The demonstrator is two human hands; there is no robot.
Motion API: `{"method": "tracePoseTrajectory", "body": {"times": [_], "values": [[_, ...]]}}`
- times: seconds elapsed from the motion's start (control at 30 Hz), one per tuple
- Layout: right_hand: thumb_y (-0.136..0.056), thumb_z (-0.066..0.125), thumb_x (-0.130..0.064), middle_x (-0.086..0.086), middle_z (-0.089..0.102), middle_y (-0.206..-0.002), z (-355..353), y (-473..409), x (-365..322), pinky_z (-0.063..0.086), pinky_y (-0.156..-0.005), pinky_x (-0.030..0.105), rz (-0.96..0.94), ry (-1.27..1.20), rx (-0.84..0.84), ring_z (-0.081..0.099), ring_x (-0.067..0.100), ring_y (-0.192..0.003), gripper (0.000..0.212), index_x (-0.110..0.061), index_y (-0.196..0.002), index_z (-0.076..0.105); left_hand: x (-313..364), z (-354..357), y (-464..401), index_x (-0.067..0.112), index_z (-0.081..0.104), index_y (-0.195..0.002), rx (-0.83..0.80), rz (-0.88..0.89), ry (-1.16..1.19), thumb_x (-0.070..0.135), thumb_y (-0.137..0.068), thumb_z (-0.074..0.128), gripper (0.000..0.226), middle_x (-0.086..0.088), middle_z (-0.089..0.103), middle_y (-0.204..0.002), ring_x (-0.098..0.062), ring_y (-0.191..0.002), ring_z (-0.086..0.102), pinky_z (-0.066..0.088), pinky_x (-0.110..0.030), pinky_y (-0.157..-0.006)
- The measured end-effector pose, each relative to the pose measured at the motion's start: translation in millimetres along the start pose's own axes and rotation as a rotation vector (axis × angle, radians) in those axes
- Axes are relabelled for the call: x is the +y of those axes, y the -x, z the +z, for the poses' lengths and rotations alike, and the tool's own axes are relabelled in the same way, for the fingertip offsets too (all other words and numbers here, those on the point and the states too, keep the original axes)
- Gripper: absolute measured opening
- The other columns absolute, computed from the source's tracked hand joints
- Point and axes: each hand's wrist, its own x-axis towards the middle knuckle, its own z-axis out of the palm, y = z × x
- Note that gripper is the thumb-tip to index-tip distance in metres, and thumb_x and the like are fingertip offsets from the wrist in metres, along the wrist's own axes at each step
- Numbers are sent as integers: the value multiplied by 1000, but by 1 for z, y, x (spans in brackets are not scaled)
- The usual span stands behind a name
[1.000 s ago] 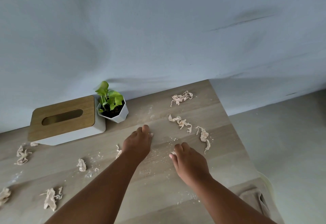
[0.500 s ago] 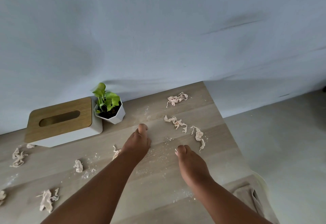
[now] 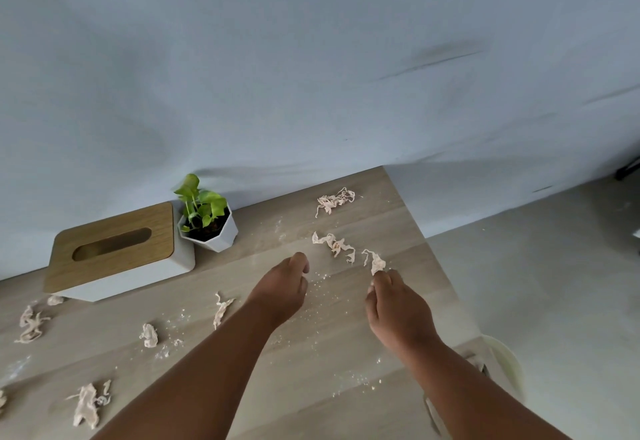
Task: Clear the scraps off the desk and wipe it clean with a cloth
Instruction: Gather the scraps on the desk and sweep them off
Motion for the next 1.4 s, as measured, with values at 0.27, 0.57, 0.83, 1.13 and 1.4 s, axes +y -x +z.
{"method": "tracePoseTrajectory", "body": {"times": [0.27,0.57,0.83,1.13,1.4], "values": [[-94,63,-36,6,58,-87,-2,-21,23,37,-47,29,38,49,93,65,30,-63,25,-12,-95,60,17,2,-23,19,46,-111,96,-40,-23,50,-98,56,36,-2,59,-105,-22,-93,56,43,-33,-75],[-84,60,-71,-1,54,-97,12,-40,32,48,-49,29,9,95,40,63,21,-76,59,-20,-112,55,37,25,-66,11,31,-140,65,-276,-193,91,-76,50,103,-10,39,-134,-32,-126,42,46,-43,-103],[-98,62,-28,6,55,-82,32,-44,41,43,-40,32,-53,215,144,57,24,-60,19,-10,-92,64,41,32,-87,7,43,-129,24,-157,-253,43,-103,44,43,-15,48,-128,-34,-118,51,51,-44,-93],[-95,69,-11,9,63,-77,26,-51,39,36,-42,28,-54,60,117,60,27,-50,12,-3,-91,62,9,-12,-84,7,40,-104,6,-92,6,13,-97,47,11,-16,60,-78,-35,-70,59,36,-37,-61],[-89,63,-7,9,60,-93,14,-60,29,38,-46,31,-26,-1,12,60,31,-62,14,-8,-103,59,-16,-42,-60,20,53,-85,57,-122,34,13,-94,45,13,0,57,-78,-22,-73,53,34,-32,-61]]}}
